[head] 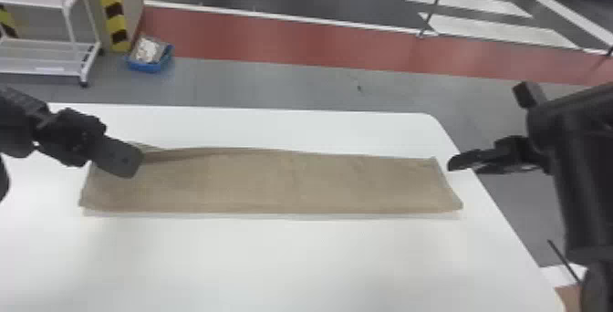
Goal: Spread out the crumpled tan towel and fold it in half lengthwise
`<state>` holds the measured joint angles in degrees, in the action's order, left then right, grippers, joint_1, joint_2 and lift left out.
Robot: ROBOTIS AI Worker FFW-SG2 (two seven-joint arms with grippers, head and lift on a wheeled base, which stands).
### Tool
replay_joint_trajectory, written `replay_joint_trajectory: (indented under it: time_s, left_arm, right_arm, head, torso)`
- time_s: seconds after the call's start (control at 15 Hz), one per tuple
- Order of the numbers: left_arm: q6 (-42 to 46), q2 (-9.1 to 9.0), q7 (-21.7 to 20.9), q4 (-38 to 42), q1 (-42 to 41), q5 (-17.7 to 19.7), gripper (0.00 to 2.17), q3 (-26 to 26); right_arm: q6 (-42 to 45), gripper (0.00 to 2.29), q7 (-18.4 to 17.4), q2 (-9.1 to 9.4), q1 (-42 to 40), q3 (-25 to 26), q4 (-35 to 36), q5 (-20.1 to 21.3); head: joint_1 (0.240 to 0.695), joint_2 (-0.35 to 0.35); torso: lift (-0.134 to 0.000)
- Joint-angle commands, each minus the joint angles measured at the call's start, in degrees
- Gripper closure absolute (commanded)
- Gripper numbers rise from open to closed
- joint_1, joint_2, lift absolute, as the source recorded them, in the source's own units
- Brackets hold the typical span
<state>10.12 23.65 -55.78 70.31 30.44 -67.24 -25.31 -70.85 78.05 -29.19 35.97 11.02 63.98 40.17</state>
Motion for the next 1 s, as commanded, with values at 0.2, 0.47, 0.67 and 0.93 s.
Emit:
replay_joint_trajectory:
  time_s: [0.2,0.47,0.67,0.93]
  left_arm:
    - [-0.06,0.87,4.8,2.55,-2.32,0.44,0.83,1.05]
    - [-0.06,2.54,7.08,6.85,-5.04,2.11,0.34,3.6]
    - [-1.47,2.98,6.29,7.29,-5.83,3.43,0.31,4.74]
    - [-1.29,1.83,5.5,5.1,-4.25,8.35,0.32,6.24]
  right_arm:
    - [0.23,0.07,0.28,-0.25,-1.25,1.55,0.71,-0.53]
    - [0.23,0.08,0.28,-0.25,-1.86,2.78,0.89,-1.32]
    - [0.58,0.08,0.28,-0.16,-2.48,3.13,0.89,-1.5]
    - [0.93,0.08,0.28,-0.16,-3.18,3.92,0.89,-1.5]
  head:
    - [0.695,-0.267]
    - [0.695,-0.273]
    - [0.695,-0.267]
    - [0.695,-0.26]
  torso:
    - [-0.124]
    - [-0.124]
    - [-0.124]
    - [-0.124]
